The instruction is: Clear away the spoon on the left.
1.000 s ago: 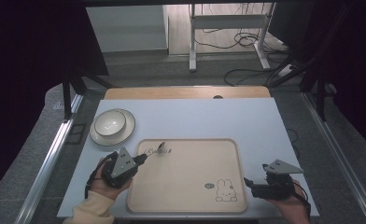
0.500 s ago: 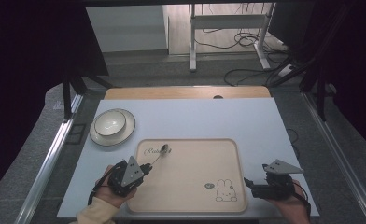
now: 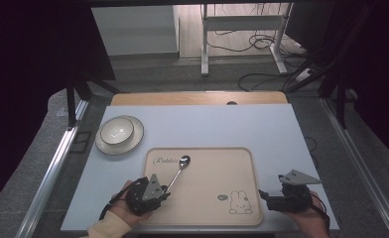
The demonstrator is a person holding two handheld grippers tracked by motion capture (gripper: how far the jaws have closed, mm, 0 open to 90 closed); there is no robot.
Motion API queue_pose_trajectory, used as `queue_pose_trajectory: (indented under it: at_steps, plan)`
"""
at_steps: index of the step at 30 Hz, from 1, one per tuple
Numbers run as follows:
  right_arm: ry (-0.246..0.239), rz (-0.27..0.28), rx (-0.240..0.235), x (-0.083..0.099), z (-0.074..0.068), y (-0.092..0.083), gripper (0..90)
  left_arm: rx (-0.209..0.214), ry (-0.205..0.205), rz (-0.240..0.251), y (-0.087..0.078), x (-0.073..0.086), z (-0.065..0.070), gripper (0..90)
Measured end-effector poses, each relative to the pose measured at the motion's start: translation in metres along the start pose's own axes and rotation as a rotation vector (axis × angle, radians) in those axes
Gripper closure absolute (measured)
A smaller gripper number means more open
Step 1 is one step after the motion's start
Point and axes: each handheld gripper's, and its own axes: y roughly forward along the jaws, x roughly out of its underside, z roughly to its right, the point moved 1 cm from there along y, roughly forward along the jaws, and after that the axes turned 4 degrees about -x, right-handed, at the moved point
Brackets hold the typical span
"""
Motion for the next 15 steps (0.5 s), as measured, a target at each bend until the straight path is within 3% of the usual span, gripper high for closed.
queue_pose_trajectory:
  at_steps: [3,4,5,6,15]
  plan:
    - [-0.001,-0.003,-0.001,0.000,0.000,0.001,13.9,0.037,-0.030,-0.015,0.002,0.001,-0.003,49.7]
    - [-0.003,-0.006,-0.004,0.000,-0.001,0.001,13.9,0.071,-0.075,-0.029,0.004,0.001,-0.006,41.9]
    - [-0.003,-0.006,-0.004,0.000,-0.001,0.001,13.9,0.071,-0.075,-0.029,0.004,0.001,-0.006,34.7]
    - [-0.004,-0.009,-0.007,0.001,-0.001,0.001,13.9,0.095,-0.102,-0.040,0.005,0.001,-0.007,29.0]
    - [-0.003,-0.011,-0.005,0.001,0.000,0.001,13.9,0.074,-0.150,0.003,0.000,0.003,-0.016,22.0]
